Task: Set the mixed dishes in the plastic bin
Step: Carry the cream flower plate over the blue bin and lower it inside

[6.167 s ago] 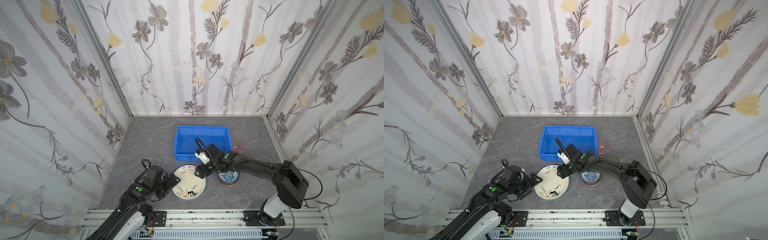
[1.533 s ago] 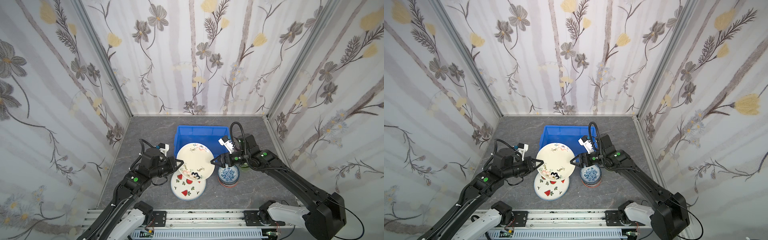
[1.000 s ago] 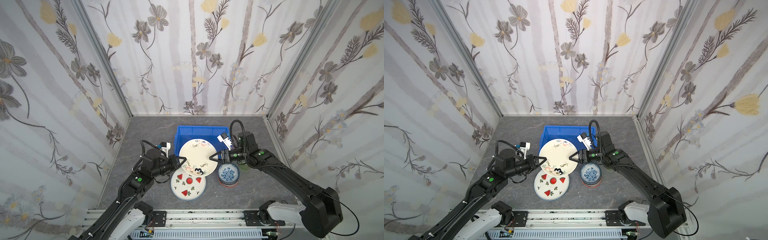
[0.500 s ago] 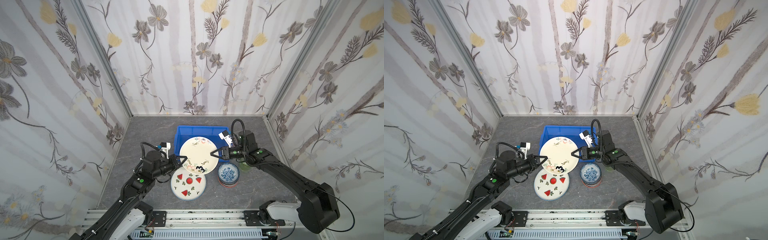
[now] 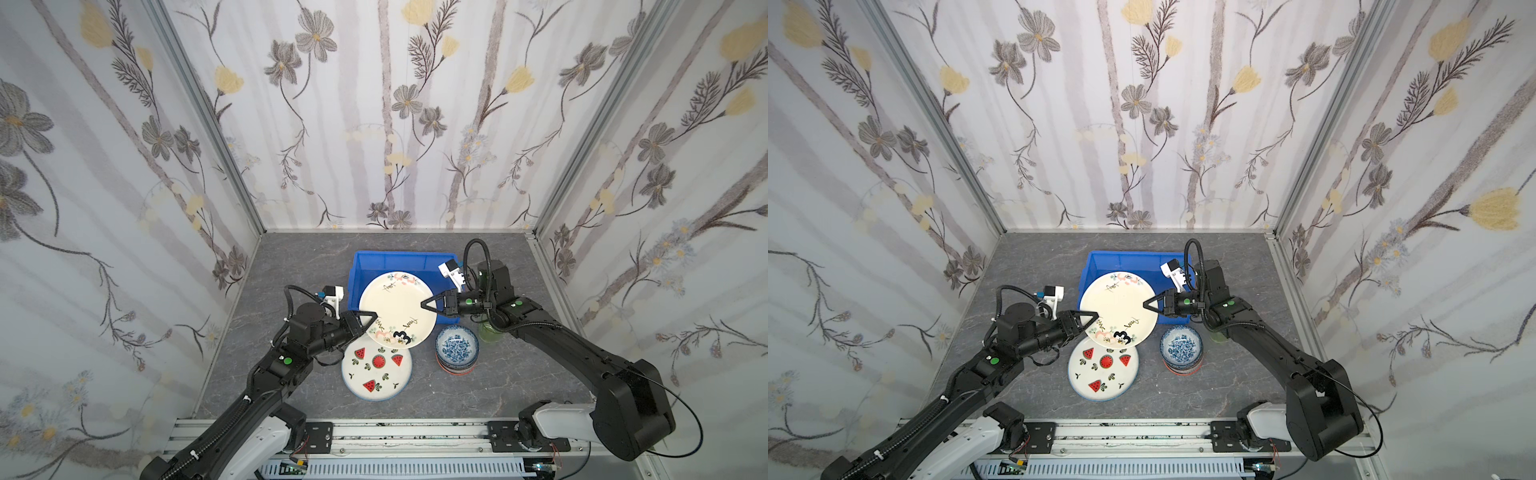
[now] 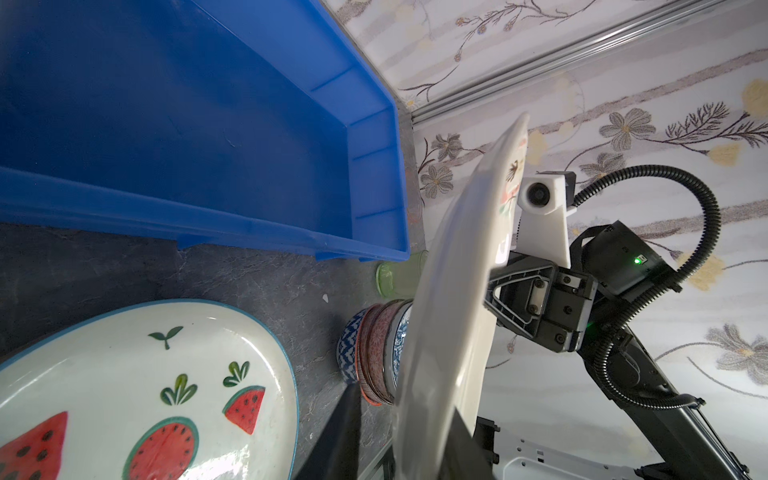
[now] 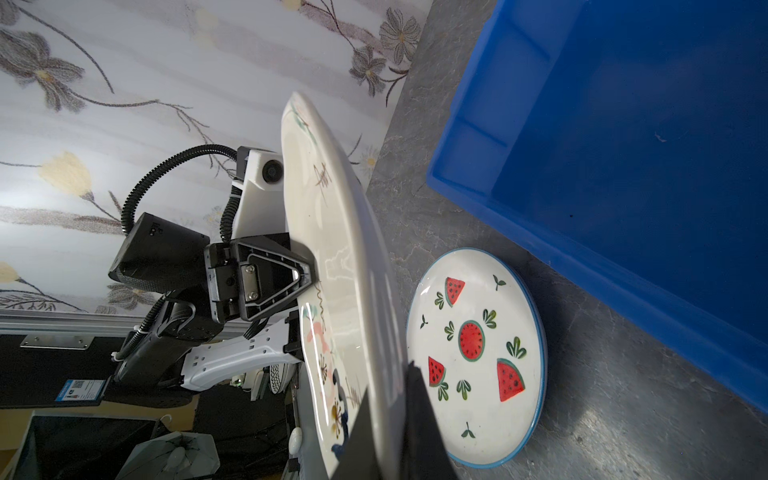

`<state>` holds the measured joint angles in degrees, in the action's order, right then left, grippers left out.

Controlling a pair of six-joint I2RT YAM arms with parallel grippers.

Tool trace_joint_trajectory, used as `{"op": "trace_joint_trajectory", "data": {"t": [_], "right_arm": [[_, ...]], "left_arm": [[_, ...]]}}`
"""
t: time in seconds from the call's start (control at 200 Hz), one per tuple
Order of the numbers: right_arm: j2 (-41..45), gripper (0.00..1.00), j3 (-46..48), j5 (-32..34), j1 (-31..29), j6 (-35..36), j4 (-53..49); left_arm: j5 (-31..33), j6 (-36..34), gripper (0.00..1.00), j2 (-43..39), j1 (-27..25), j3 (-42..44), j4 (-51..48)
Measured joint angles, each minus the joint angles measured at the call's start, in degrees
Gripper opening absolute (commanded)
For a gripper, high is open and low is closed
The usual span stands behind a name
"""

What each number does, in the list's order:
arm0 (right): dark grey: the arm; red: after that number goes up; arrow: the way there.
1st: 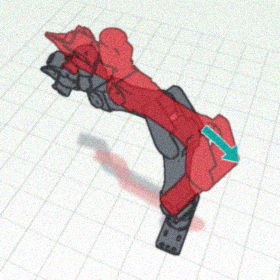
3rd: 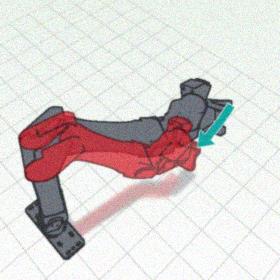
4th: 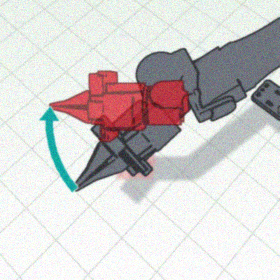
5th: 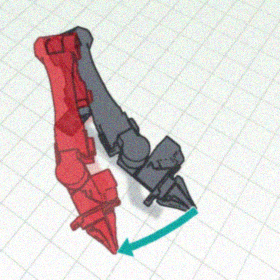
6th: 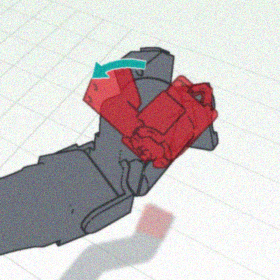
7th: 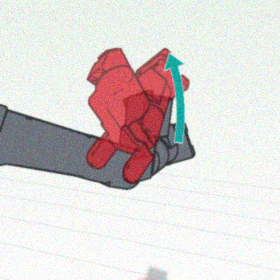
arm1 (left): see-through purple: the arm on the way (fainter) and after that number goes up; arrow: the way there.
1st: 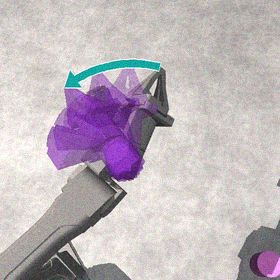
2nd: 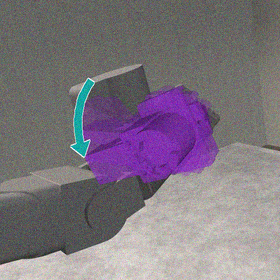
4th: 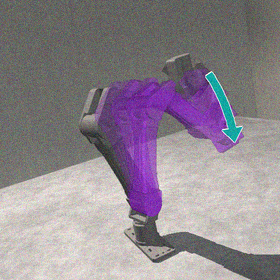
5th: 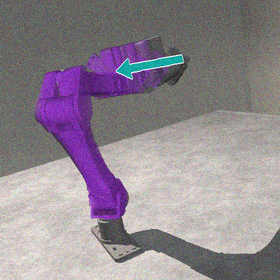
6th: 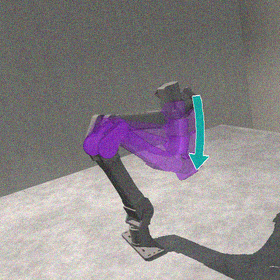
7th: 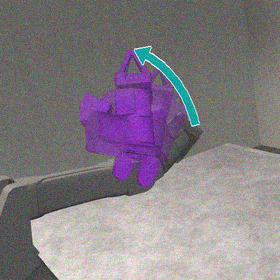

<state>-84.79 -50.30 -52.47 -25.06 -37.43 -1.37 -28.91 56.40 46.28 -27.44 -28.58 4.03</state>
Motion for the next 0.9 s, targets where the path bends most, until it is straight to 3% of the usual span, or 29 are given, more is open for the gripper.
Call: {"op": "trace_joint_trajectory", "data": {"t": [0.235,0.58,0.899], "right_arm": [[-0.3,0.0,-0.9,0.3,1.2,0.5,-0.7],[-0.9,0.0,-2.3,5.1,4.2,0.7,-1.8],[-8.6,0.0,-9.0,10.9,5.0,-2.2,-2.3]], "left_arm": [[0.3,0.4,1.0,-0.1,0.0,0.2,0.1],[-1.4,-0.7,1.0,-0.6,7.1,-1.2,0.1],[-3.5,-1.2,1.0,-3.1,13.3,-1.6,0.2]]}}
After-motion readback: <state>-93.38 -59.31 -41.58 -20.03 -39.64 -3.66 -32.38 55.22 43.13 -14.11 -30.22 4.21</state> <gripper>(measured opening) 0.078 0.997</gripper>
